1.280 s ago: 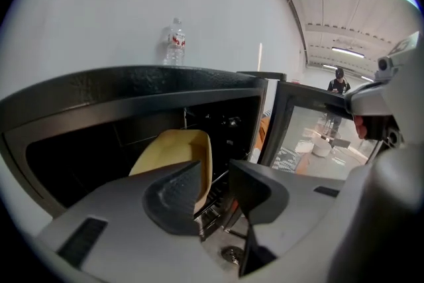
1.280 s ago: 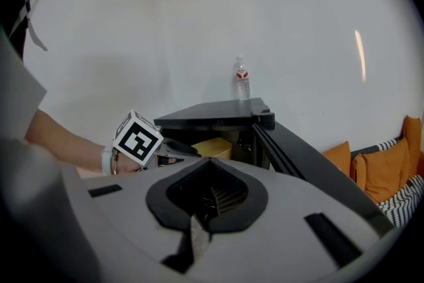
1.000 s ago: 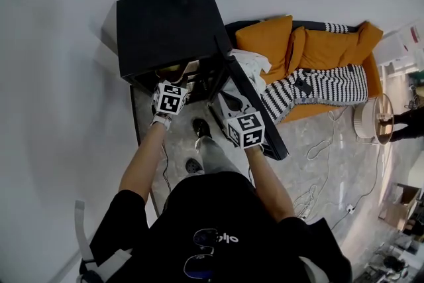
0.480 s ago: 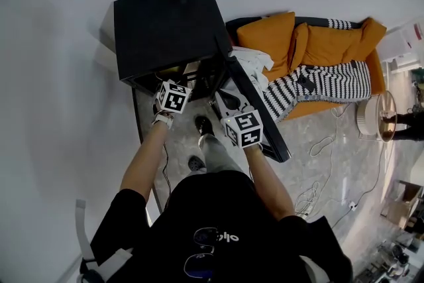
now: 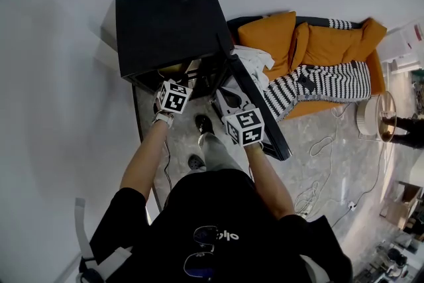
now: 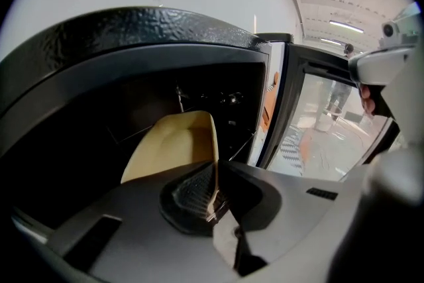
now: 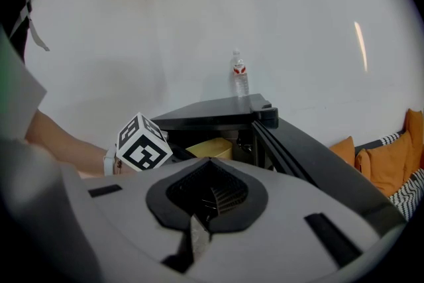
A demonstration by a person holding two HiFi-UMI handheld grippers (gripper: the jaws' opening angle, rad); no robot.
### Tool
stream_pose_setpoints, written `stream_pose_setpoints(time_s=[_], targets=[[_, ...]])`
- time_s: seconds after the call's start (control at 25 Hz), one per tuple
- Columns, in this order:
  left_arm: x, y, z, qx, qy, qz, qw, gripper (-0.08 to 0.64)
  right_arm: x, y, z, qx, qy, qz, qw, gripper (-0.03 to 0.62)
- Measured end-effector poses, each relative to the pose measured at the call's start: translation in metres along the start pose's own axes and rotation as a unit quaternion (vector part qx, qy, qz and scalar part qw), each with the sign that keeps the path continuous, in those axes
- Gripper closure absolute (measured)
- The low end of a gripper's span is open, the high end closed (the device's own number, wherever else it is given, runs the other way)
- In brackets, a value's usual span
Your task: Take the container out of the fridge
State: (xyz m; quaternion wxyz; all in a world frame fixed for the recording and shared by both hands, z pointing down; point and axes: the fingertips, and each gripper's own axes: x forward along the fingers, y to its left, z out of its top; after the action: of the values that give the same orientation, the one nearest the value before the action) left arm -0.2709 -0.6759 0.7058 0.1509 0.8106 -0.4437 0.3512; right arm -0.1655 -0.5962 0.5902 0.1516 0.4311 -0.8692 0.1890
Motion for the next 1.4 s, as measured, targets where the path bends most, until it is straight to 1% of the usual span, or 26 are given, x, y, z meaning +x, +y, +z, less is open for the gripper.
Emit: stream_pose_setpoints(time_s=[0.24,0.4,0.6,0.76,0.92,1.08,1.28,1.4], targets=[[-0.008,-0.005,0.003,0.008,-0.021,-0.008,0.9997,0.54,0.001,0.005,0.0,-0.001,-0.001,0.001,1.0,0.586],[-0.018,-0.009,0.005,0.003,-0.033,-0.008,0.9994,0.54,-0.001,0.008,0.002,-0.003,-0.003,0.003,1.0,0.586],[-0.04,-0.023,0.009,-0.001,-0.057,-0.012,0.9983,0.541,-0.011,0.016,0.002,-0.007,-0.008,0.006,1.0,0.586],[-0.055,-0.036,0.004,-0.001,-0.063,-0.017,0.9978,0.54,-0.016,0.024,0.002,-0.011,-0.013,0.012,1.0,0.586],[-0.084,-0.054,-0.009,-0.006,-0.067,-0.016,0.9976,0.54,-0.035,0.039,0.002,-0.016,-0.02,0.017,1.0,0.586],[-0.104,-0.056,-0.022,-0.016,-0.075,-0.01,0.997,0.54,-0.037,0.044,0.001,-0.018,-0.025,0.02,0.999,0.586],[-0.151,-0.059,-0.033,-0.036,-0.102,0.005,0.9941,0.54,-0.049,0.058,0.004,-0.021,-0.037,0.029,0.999,0.586],[-0.187,-0.062,-0.038,-0.046,-0.125,0.02,0.9909,0.541,-0.058,0.071,0.004,-0.023,-0.044,0.036,0.998,0.586]])
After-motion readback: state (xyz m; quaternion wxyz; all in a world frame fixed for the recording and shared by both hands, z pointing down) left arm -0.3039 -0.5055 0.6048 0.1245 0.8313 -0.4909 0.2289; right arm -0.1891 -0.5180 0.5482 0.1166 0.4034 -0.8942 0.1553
